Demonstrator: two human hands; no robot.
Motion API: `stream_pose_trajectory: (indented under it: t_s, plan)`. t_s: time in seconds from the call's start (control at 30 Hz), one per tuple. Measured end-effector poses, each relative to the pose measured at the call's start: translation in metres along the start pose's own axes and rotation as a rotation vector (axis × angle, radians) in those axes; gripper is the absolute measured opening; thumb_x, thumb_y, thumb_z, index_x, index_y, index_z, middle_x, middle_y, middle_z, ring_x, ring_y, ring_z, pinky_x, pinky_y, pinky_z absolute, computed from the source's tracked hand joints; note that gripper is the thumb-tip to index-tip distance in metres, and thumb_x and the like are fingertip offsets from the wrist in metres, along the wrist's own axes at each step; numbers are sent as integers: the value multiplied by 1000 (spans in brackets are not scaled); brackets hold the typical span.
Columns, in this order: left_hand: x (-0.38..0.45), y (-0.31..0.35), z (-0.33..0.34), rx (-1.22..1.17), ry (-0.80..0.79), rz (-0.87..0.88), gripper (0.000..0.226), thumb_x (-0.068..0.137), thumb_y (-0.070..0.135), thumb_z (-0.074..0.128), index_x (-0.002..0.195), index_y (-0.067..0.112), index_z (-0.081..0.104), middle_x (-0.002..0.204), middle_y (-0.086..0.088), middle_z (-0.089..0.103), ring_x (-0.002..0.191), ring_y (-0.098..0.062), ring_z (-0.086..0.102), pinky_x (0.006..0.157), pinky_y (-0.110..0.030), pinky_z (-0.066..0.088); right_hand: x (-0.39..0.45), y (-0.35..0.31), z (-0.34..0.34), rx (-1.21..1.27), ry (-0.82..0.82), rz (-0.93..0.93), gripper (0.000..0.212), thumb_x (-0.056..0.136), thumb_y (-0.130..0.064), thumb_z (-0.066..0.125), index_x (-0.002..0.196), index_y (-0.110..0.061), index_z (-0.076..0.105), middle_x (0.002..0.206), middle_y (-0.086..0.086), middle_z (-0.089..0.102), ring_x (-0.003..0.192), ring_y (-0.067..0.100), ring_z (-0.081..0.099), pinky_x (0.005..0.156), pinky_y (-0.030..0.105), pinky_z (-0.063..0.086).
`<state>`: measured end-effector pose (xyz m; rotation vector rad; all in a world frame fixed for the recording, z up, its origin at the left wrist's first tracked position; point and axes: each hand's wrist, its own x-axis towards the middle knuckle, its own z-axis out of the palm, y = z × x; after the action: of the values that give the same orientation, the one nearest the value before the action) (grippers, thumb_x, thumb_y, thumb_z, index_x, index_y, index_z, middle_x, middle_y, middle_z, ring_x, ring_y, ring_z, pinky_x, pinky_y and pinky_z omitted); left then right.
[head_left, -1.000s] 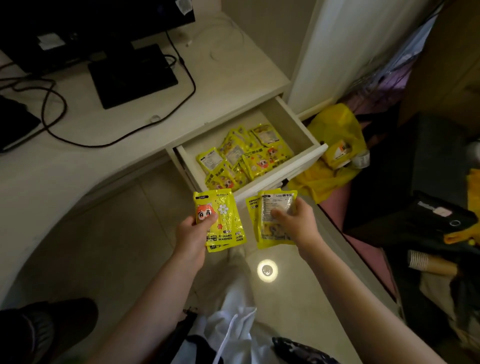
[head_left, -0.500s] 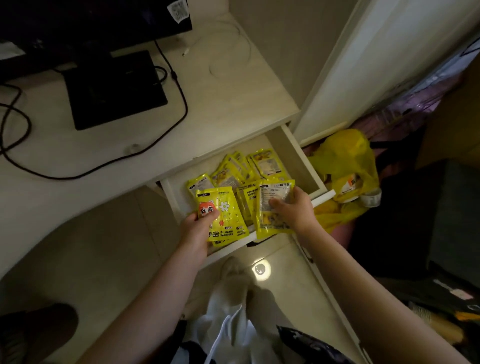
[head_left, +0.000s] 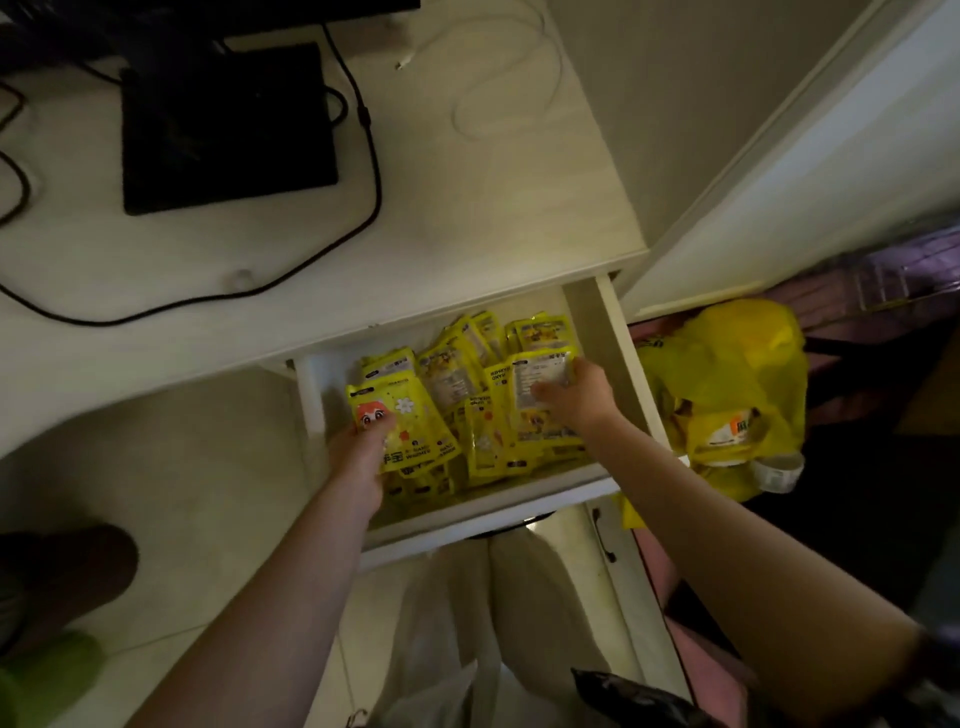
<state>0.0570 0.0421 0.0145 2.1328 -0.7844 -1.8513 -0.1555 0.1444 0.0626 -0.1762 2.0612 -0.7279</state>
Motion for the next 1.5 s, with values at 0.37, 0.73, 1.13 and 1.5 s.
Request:
stream_pose_trajectory:
  t_s: [0.37,0.73,1.13,1.5]
  plan:
    - [53,22,14,124,58,118,10,79,23,75,78,20,66,94,-13,71,96,-34,67,92,-55,50,73,-19,30,-159,13,-48,43,85,-16,66,123,-5,50,110,13,62,89,22,61,82,38,56]
    - [66,27,8,289,84,132,13,80,-2,61,92,2,66,89,-15,64,76,-25,61,79,-42,55,91,2,20,-295,21,-26,40,87,-7,59,126,-8,53,120,14,63,106,31,62,71,26,46]
    - [7,20,7,361,60,219,8,78,12,63,79,20,64,85,-6,65,93,-31,64,90,-48,53,48,0,-11,-395,-2,-79,35,87,-12,52,120,-2,57,101,14,64,73,22,56,51,23,38]
    - [-88,-25,-27,381,129,440,28,89,10,59,118,11,58,104,0,61,93,-16,60,80,-27,46,-40,12,3,-578,-175,-399,33,95,-14,45,128,-11,48,98,3,58,79,17,59,61,26,47]
